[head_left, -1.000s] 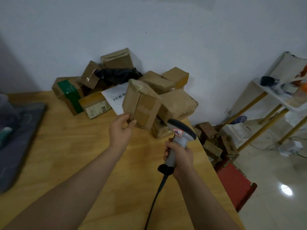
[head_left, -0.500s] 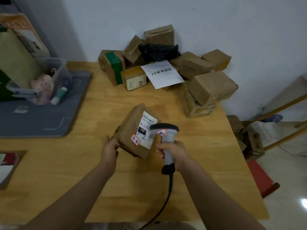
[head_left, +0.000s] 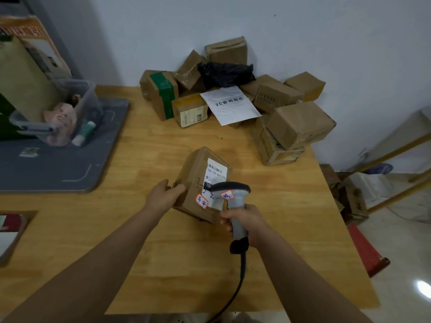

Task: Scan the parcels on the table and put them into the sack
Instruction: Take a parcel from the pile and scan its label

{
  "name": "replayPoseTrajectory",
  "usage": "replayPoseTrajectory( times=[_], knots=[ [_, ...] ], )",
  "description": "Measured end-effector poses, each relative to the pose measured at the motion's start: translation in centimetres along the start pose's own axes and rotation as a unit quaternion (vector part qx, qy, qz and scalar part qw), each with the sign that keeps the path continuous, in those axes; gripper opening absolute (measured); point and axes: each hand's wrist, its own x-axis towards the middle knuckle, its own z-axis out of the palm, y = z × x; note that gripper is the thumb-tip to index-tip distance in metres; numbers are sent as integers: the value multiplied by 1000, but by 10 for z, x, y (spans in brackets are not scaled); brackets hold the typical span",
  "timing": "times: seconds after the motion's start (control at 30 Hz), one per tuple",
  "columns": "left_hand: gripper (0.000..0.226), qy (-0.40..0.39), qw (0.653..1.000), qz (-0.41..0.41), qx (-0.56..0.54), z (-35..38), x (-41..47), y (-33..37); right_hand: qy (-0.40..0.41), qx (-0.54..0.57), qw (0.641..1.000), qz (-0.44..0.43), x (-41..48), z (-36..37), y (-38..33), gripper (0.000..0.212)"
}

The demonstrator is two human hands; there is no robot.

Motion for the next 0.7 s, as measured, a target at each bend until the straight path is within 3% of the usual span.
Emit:
replayPoseTrajectory(
  times=[0.1, 0.2, 0.37, 0.5, 0.7],
  knots=[
    [60, -57, 997, 19, 48, 5, 4, 8, 4, -4, 1000, -4, -1, 2, 0, 7],
    [53, -30, 997, 16, 68, 3, 9, 7, 36, 32, 999, -25, -4, 6, 2, 7],
    [40, -5, 999, 48, -9, -8, 6, -2, 38, 111, 990, -82, -21, 9, -9, 13],
    [47, 21, 996, 79, -17, -17, 8, -5, 17, 117, 986, -116, -33, 15, -18, 11],
    [54, 44, 994, 97, -18, -24, 11, -8, 44, 24, 982, -184, -35, 26, -21, 14]
  ],
)
